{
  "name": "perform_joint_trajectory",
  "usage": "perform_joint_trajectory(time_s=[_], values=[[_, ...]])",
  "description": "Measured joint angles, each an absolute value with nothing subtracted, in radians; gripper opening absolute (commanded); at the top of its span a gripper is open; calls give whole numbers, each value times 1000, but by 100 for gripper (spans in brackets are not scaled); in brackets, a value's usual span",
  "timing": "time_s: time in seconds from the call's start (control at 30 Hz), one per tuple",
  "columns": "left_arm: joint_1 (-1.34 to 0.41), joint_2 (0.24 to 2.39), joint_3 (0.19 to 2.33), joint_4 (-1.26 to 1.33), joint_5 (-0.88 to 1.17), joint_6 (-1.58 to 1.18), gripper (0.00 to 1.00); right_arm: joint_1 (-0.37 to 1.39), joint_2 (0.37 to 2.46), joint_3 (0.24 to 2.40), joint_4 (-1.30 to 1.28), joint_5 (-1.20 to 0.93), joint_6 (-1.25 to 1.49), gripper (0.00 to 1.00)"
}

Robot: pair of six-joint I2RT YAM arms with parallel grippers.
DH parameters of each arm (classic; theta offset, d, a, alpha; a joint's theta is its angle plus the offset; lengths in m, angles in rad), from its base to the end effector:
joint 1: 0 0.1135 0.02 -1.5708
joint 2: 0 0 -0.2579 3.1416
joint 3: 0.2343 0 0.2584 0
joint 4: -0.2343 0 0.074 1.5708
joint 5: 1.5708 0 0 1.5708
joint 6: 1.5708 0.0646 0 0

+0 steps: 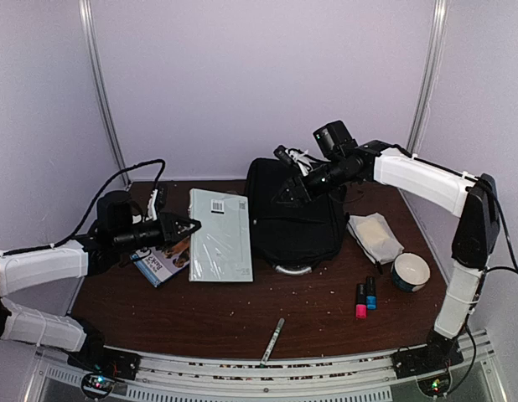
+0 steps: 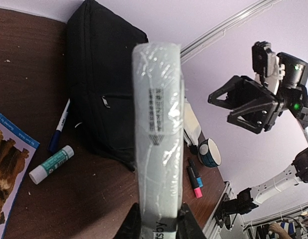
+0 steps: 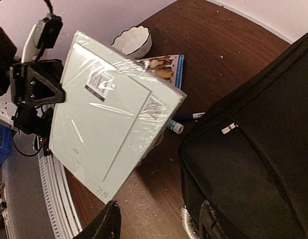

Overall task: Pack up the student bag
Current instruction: Pass from the left arm to the right

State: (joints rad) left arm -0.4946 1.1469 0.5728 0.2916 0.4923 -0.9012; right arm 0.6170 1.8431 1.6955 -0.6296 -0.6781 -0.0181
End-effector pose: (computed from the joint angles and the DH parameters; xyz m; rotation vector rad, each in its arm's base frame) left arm 0.2348 -0.1613 0.2260 -0.0348 2.0729 -1.3754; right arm 0.3317 0.2850 0.2971 -1.0676 2.1320 1.0864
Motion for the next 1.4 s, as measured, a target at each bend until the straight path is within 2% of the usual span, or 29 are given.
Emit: perform_joint_trajectory(time_s=[0.17,0.33,0.57,0.8,0.97,1.23,1.4], values=[[-495,1257,704,202,500,-873,0,597,1733,1568,-617,-747,-31,58],[-495,1362,817,199,498,-860,0,535,1726,1549,-626,-815,-47,62],[-498,1483,880,351,511,-933,0,458,1733,1515,-476,-892,105,64],[-498,1518,899,502,522,-1026,0,459,1769,1493,-250,-966,308,71],[-499,1573,910,664,545,-1127,0,477,1830,1486,-171,-1005,402,73],[-499,1618,911,809,566,-1238,0,525,1852,1458,-61,-1079,507,71],[-499,1637,911,863,575,-1265,0,530,1854,1378,152,-1157,686,58]])
